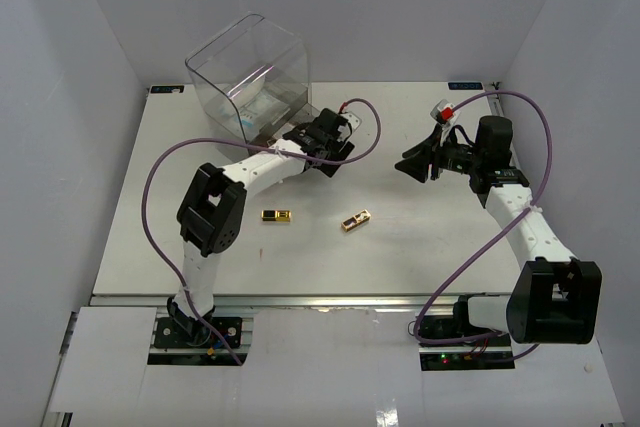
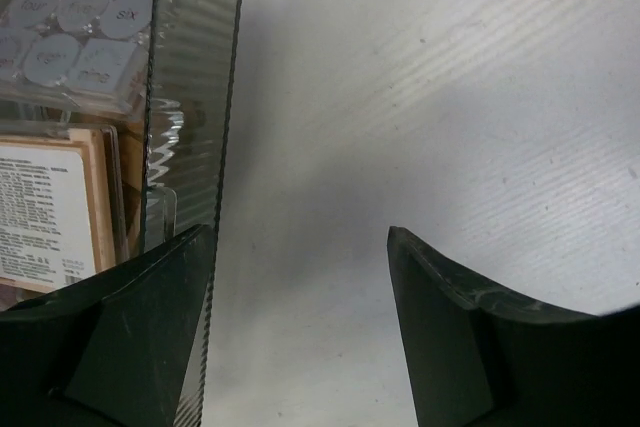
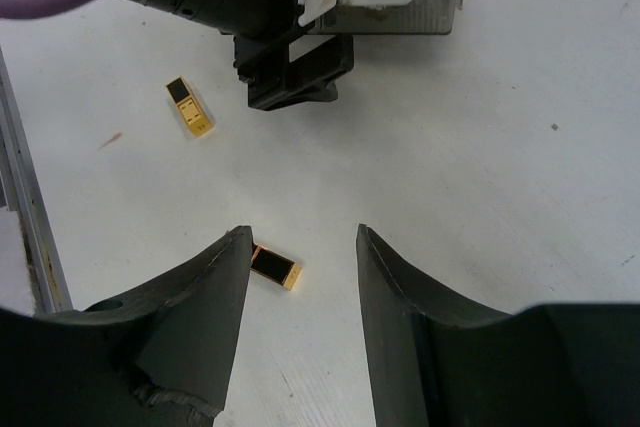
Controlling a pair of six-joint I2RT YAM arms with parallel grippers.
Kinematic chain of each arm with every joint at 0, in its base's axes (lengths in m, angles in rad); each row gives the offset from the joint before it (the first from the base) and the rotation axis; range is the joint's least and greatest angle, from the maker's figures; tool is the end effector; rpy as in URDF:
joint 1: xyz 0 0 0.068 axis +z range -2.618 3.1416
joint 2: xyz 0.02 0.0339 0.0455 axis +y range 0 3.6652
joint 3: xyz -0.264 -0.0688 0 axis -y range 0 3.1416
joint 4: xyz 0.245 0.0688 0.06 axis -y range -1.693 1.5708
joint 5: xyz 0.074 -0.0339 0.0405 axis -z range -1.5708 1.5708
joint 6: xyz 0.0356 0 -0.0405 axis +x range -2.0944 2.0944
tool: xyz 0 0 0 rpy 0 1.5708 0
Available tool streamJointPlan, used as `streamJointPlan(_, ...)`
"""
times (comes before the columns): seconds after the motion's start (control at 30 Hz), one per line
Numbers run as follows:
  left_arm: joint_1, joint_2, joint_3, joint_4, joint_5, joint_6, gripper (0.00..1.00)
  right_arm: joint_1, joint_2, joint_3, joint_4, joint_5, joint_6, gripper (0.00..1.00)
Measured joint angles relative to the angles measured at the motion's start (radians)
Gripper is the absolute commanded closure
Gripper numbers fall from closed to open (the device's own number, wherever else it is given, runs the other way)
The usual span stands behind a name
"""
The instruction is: Organize the makeup
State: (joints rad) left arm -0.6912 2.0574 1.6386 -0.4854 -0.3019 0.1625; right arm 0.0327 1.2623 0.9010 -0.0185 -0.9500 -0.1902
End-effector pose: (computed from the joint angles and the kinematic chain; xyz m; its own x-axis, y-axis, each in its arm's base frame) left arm 0.3600 -0.2841 0.2172 -0.5220 0.6324 -0.5724 0.5588 0.7605 0.3306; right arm 0.2771 0.0380 0.2994 -0.2175 -0.1171 -0.9690 -0.8302 0.5443 0.1205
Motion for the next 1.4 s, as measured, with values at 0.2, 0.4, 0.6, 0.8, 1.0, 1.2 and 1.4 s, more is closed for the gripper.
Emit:
streamJointPlan(0.2,0.036,0.035,0.071,0.004,-0.061,0.014,0.04,0.000,0.009,0.000,0.000,0.000,0.000,0.48)
streamJointPlan(0.4,0.068,0.074,0.091,-0.007,-0.101,0.026,0.02,0.000,0.011,0.000,0.000,0.000,0.000,0.48)
streamJointPlan(0.6,0.094,0.104,0.140,-0.012,-0.116,0.036,0.02,0.000,0.020,0.000,0.000,0.001,0.000,0.48)
streamJointPlan(0.8,0.103,0.115,0.180,-0.024,-0.138,0.046,0.02,0.000,0.023,0.000,0.000,0.001,0.000,0.47)
streamJointPlan(1.0,0.104,0.115,0.197,-0.035,-0.135,0.049,0.02,0.000,0.024,0.000,0.000,0.004,-0.001,0.47)
streamJointPlan(1.2,0.113,0.083,0.178,-0.058,0.003,-0.008,0.03,0.000,0.031,0.000,0.000,0.004,-0.001,0.47)
streamJointPlan(1.4,0.120,-0.201,-0.053,0.020,0.313,-0.155,0.04,0.019,0.073,0.003,-0.017,0.008,-0.003,0.36)
